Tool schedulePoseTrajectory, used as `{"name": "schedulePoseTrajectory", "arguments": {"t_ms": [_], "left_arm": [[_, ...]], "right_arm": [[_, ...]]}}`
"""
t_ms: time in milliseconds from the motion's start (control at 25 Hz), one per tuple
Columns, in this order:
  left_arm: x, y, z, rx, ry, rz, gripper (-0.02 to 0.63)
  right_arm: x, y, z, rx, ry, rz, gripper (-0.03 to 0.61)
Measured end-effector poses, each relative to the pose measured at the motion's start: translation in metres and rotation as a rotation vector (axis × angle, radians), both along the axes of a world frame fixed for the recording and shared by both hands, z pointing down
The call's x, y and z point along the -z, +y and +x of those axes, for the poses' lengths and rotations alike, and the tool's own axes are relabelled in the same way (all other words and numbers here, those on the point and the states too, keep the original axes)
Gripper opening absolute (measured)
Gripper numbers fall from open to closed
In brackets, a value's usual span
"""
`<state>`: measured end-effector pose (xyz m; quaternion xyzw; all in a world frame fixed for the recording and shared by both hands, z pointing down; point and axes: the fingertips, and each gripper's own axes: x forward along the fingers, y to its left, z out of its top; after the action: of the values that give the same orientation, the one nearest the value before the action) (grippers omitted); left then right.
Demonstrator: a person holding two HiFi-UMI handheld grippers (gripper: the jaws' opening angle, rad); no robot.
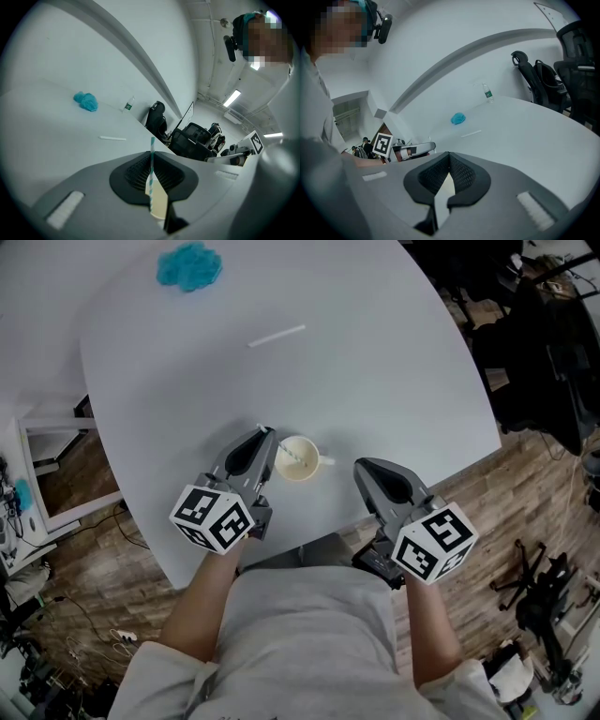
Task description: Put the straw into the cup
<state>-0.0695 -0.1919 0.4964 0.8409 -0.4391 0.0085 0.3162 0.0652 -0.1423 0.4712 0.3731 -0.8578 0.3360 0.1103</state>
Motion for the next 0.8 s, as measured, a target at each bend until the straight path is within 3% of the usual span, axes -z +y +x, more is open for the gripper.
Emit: {"name": "schedulePoseTrajectory", "arguments": {"t_ms": [800], "left_arm": [[-0.0087,-0.0017,-0.0081,0.031,0.039,-0.035,0.041]], "right_arm": [[-0.0030,-0.0001,-0.0025,0.006,-0.006,-0.006,0.006]]}}
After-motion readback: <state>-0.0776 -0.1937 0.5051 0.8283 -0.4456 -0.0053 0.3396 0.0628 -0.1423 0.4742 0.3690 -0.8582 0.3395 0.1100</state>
